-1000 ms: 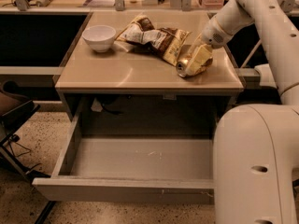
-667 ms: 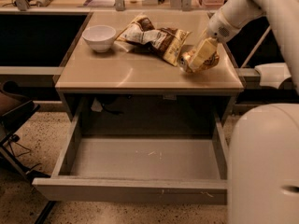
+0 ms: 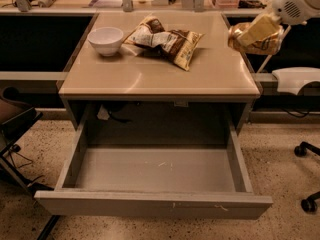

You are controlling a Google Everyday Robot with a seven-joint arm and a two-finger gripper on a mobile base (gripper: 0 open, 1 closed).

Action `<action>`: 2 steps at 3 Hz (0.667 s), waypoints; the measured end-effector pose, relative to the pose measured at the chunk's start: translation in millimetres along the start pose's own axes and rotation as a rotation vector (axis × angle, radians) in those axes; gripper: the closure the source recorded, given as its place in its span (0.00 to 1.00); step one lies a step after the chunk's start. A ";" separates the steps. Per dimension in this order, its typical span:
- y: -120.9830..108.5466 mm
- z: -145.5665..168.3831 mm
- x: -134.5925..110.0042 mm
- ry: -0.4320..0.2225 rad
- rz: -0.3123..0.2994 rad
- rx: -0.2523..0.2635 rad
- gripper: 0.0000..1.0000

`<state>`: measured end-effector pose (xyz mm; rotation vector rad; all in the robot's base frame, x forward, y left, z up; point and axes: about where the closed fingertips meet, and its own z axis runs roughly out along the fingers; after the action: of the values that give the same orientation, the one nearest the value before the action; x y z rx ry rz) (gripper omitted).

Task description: Place orange can into top drawer

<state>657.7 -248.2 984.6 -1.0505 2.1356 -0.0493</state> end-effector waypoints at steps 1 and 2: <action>27.8 -87.9 -20.7 -0.096 0.115 0.152 1.00; 48.7 -124.2 -12.0 -0.081 0.173 0.204 1.00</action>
Offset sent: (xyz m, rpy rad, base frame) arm -0.0559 0.0067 0.0597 0.0676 -0.1269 -0.1252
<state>551.0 -241.4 1065.3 -0.7360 2.0897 -0.1371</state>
